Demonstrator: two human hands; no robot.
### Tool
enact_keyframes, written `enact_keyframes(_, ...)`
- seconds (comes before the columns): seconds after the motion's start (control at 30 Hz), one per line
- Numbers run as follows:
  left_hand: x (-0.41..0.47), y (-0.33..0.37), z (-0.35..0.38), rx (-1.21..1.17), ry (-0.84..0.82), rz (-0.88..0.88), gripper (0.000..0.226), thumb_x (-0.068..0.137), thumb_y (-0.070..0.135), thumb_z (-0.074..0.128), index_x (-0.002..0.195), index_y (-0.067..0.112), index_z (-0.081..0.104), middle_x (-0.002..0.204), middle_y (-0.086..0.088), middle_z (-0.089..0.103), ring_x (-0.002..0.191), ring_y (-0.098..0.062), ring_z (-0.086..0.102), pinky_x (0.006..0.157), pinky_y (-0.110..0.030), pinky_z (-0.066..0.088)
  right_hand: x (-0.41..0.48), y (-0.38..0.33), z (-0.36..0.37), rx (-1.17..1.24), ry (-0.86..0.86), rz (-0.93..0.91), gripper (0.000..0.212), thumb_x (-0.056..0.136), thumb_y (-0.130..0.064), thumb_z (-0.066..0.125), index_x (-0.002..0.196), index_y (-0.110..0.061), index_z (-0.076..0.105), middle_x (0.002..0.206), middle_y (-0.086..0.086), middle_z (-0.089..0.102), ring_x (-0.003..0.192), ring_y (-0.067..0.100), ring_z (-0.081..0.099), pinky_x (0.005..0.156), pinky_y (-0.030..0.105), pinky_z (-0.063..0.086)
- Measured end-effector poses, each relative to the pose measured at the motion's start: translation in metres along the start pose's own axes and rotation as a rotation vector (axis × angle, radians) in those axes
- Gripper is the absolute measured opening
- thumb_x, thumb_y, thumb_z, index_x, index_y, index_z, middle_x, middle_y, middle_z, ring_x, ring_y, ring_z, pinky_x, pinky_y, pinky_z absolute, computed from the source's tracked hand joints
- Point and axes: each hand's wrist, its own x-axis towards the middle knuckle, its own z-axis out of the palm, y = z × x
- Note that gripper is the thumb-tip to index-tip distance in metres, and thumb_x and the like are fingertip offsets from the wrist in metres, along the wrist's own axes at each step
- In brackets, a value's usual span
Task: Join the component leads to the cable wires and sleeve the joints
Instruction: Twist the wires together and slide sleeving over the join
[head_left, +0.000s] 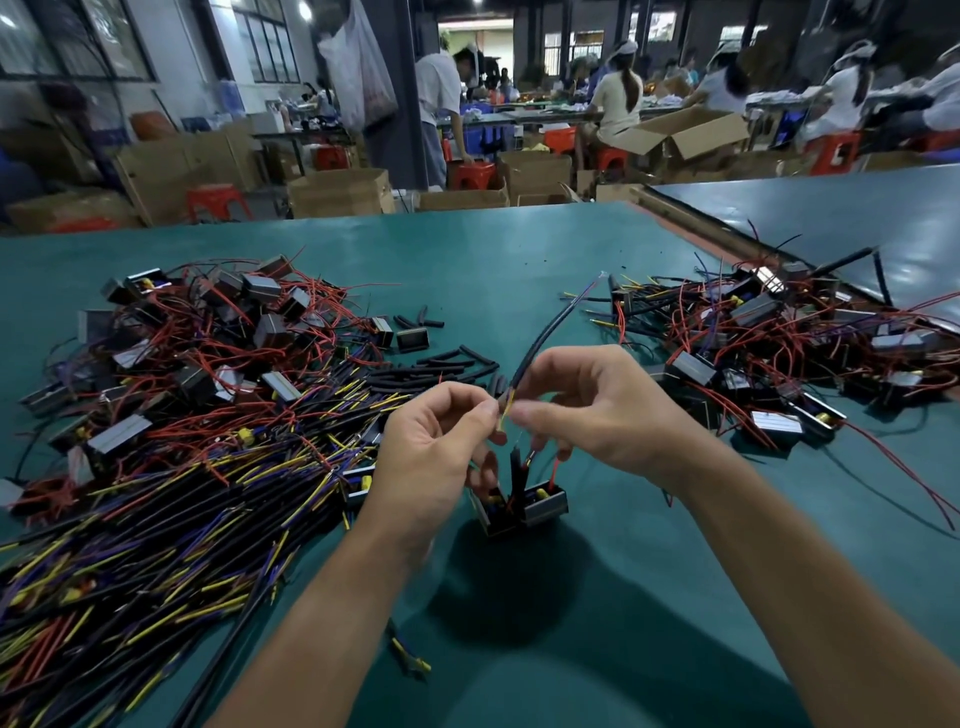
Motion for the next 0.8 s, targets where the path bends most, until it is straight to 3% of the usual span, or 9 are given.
enact_keyframes(0.1, 0.0, 0.0, 0.001, 0.042, -0.013, 0.053, 0.014, 0.092, 0.004, 0.059, 0.079, 0.006, 0.061, 0.055, 0.002, 0.06, 0.041, -0.017, 0.045, 0.039, -0.022, 0.039, 0.001, 0.0, 0.003, -0.028, 0.057, -0.044, 0.02, 0.086, -0.019, 0.073, 0.077, -0.002, 0.066, 0.06, -0.001, 0.059, 0.052, 0.014, 0.052, 0.046, 0.027, 0.042)
enact_keyframes(0.17, -0.001, 0.0, 0.002, 0.059, -0.025, 0.068, 0.012, 0.092, 0.004, 0.059, 0.08, 0.005, 0.061, 0.055, 0.001, 0.06, 0.04, -0.016, 0.046, 0.039, -0.021, 0.039, 0.002, 0.001, 0.002, -0.056, 0.069, -0.065, 0.018, 0.084, -0.016, 0.075, 0.077, 0.0, 0.069, 0.058, 0.003, 0.057, 0.051, 0.013, 0.045, 0.049, 0.032, 0.037)
enact_keyframes(0.33, 0.001, -0.005, 0.0, 0.068, 0.026, 0.069, 0.015, 0.092, 0.004, 0.061, 0.078, 0.008, 0.062, 0.059, 0.001, 0.058, 0.039, -0.015, 0.05, 0.039, -0.022, 0.04, 0.002, 0.003, 0.002, -0.073, 0.077, -0.042, 0.008, 0.081, -0.007, 0.077, 0.082, 0.0, 0.073, 0.06, -0.001, 0.065, 0.052, 0.004, 0.05, 0.05, 0.024, 0.042)
enact_keyframes(0.47, 0.002, -0.006, -0.002, 0.072, 0.065, 0.084, 0.016, 0.089, 0.005, 0.065, 0.076, 0.013, 0.066, 0.061, 0.0, 0.059, 0.04, -0.016, 0.052, 0.038, -0.023, 0.041, 0.003, 0.004, 0.004, -0.126, 0.106, -0.045, 0.011, 0.083, -0.012, 0.077, 0.078, -0.002, 0.073, 0.066, 0.019, 0.066, 0.057, 0.015, 0.049, 0.051, 0.041, 0.042)
enact_keyframes(0.57, 0.003, -0.008, -0.001, 0.089, 0.061, 0.061, 0.015, 0.09, 0.005, 0.064, 0.078, 0.013, 0.064, 0.064, 0.002, 0.063, 0.039, -0.018, 0.056, 0.037, -0.024, 0.043, 0.004, 0.006, 0.003, -0.096, 0.113, -0.043, 0.003, 0.082, -0.004, 0.076, 0.08, -0.003, 0.075, 0.062, -0.001, 0.07, 0.055, 0.003, 0.054, 0.052, 0.026, 0.045)
enact_keyframes(0.63, 0.002, -0.01, 0.0, 0.117, 0.052, 0.063, 0.013, 0.09, 0.004, 0.064, 0.079, 0.012, 0.064, 0.061, 0.001, 0.065, 0.038, -0.018, 0.055, 0.038, -0.024, 0.043, 0.003, 0.007, 0.004, -0.082, 0.116, -0.049, 0.003, 0.082, 0.0, 0.074, 0.081, -0.001, 0.075, 0.064, -0.004, 0.071, 0.054, 0.0, 0.055, 0.053, 0.019, 0.045)
enact_keyframes(0.8, 0.003, -0.01, -0.001, 0.142, 0.054, 0.101, 0.008, 0.088, 0.004, 0.066, 0.081, 0.008, 0.067, 0.053, 0.001, 0.061, 0.038, -0.017, 0.054, 0.04, -0.025, 0.044, 0.004, 0.009, 0.007, -0.033, 0.177, -0.072, 0.005, 0.081, 0.001, 0.075, 0.086, 0.0, 0.074, 0.072, 0.009, 0.074, 0.057, 0.009, 0.058, 0.055, 0.03, 0.05)
